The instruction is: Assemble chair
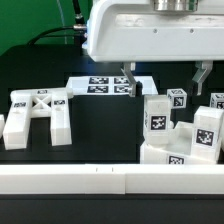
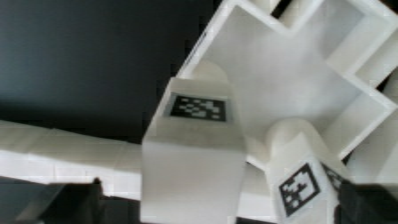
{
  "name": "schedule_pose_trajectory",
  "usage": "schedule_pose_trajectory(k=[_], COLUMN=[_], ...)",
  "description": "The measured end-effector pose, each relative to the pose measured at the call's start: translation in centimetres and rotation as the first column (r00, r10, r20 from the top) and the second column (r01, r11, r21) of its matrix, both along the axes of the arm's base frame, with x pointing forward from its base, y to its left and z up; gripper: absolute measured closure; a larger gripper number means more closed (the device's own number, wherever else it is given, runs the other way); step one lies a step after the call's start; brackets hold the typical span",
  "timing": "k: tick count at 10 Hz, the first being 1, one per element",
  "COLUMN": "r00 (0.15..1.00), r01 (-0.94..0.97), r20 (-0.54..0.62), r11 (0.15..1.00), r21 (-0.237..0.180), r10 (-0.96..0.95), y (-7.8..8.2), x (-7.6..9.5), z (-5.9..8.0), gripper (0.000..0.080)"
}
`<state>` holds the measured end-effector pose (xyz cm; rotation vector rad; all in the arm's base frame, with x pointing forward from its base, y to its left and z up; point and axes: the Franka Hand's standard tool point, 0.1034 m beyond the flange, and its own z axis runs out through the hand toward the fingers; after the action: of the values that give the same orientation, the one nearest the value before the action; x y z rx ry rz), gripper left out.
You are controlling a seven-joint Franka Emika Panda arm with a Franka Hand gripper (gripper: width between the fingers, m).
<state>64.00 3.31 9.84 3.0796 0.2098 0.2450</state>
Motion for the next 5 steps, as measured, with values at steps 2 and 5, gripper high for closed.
schedule_pose_trajectory(k=[2, 5], r00=[1.000, 1.000], r01=[0.003, 0.002], r20=[-0.004, -0.014], r11=[1.000, 1.000], r21=[-0.004, -0.009], r10=[-0.003, -0.002], y=[-0.5, -0.8], x=[0.0, -0.2], z=[-0.6, -1.5], gripper=[0.0150, 0.0160])
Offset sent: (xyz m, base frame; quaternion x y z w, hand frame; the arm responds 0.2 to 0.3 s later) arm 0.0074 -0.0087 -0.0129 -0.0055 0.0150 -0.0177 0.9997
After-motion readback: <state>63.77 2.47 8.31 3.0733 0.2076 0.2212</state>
